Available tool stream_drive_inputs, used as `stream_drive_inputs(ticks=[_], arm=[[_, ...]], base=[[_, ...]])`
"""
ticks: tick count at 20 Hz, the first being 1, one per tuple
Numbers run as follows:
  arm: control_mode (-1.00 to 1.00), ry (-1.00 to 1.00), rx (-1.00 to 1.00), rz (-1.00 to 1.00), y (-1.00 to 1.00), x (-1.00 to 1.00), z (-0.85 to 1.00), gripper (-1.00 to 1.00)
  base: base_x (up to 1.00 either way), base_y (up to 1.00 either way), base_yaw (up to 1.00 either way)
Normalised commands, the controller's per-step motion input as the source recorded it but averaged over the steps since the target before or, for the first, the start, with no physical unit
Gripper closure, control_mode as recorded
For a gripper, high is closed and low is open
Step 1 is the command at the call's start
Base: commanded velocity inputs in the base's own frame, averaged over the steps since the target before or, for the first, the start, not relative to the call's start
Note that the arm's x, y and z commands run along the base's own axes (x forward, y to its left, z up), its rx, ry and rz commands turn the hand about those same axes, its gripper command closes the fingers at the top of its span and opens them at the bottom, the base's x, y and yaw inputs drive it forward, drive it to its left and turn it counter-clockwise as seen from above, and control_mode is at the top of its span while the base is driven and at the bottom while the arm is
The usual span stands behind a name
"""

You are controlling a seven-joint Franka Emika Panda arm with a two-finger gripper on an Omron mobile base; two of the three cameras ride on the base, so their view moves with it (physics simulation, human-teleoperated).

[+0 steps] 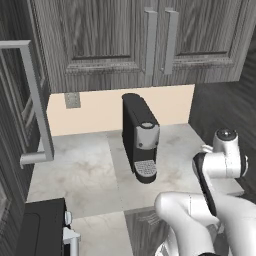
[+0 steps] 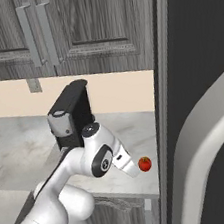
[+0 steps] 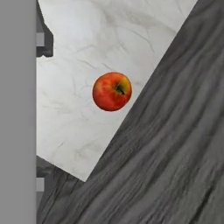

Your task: Place the apple in the correct fridge rack based on whether it is a fruit or vegetable. Finally, close the fridge door.

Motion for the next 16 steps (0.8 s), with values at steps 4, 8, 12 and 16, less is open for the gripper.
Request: stream_drive_inputs(ticks=[4,8,12,16], arm=[[-1.0,0.03,0.01,-0.1,-0.15,0.3,-0.18,-1.0],[-1.0,0.0,0.06,-0.02,-0.36,0.26,-0.21,-1.0],[-1.0,0.0,0.04,0.0,-0.24,0.23,-0.23,-1.0],[-1.0,0.0,0.0,-0.01,0.0,0.27,-0.25,-1.0]], base=[[0.0,0.0,0.0],[0.0,0.0,0.0],[0.0,0.0,0.0],[0.0,0.0,0.0]])
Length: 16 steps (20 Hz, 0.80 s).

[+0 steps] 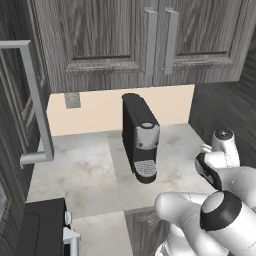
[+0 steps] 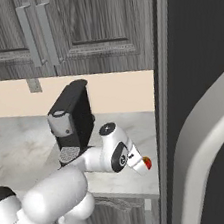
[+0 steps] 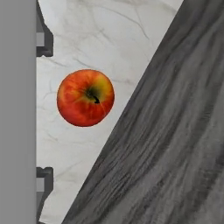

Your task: Place the apple in the correct fridge rack based on whether it is a fruit or vegetable. Finally, close the fridge door.

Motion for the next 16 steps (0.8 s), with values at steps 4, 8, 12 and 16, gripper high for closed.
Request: stream_drive_inputs(ticks=[4,8,12,16], arm=[[-1.0,0.0,0.0,-0.01,0.0,0.27,-0.24,-1.0],[-1.0,0.0,0.0,0.0,-0.04,0.24,-0.24,-1.0],[-1.0,0.0,0.01,-0.01,-0.12,0.15,-0.25,-1.0],[-1.0,0.0,0.01,-0.02,-0.16,0.13,-0.23,-1.0]], base=[[0.0,0.0,0.0],[0.0,0.0,0.0],[0.0,0.0,0.0],[0.0,0.0,0.0]])
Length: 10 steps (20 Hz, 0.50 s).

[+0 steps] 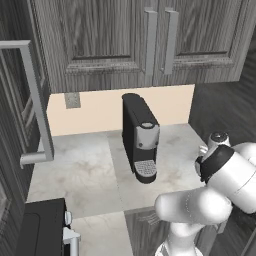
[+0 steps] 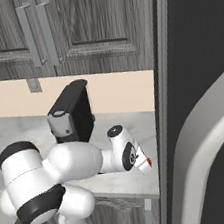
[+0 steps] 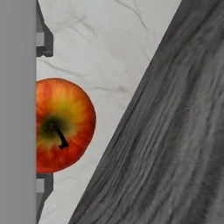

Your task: Place the apple in the correct fridge rack based on whether it is a fruit or vegetable. Finally, close the fridge door.

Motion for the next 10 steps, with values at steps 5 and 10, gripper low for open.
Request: stream_drive_inputs(ticks=[5,10], arm=[[-1.0,0.0,0.02,-0.03,-0.18,0.13,-0.22,-1.0],[-1.0,0.0,0.0,-0.03,-0.02,0.07,-0.36,1.0]], base=[[0.0,0.0,0.0],[0.0,0.0,0.0]])
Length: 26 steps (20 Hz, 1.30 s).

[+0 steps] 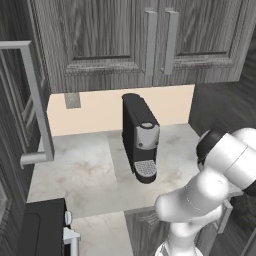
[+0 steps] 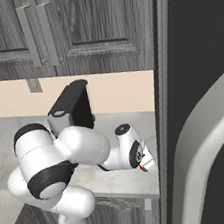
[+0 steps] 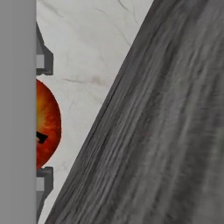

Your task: Place the apple in the correct fridge rack based on whether it is a fruit or vegetable. Finally, close the fridge door.

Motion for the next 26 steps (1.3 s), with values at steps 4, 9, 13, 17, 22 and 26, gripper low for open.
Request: stream_drive_inputs(ticks=[4,9,13,17,22,26], arm=[[-1.0,-0.01,0.0,-0.01,0.16,-0.06,-0.43,1.0],[-1.0,-0.12,0.0,0.03,0.42,-0.61,0.0,1.0],[-1.0,-0.14,-0.05,0.08,0.73,-0.74,0.54,1.0],[-1.0,-0.08,-0.06,0.07,0.7,-0.43,0.98,1.0],[-1.0,-0.03,-0.05,0.13,0.63,-0.26,1.0,1.0],[-1.0,0.0,-0.04,0.26,0.67,-0.27,1.0,1.0]], base=[[0.0,0.0,0.0],[0.0,0.0,0.0],[0.0,0.0,0.0],[0.0,0.0,0.0],[0.0,0.0,0.0],[0.0,0.0,0.0]])
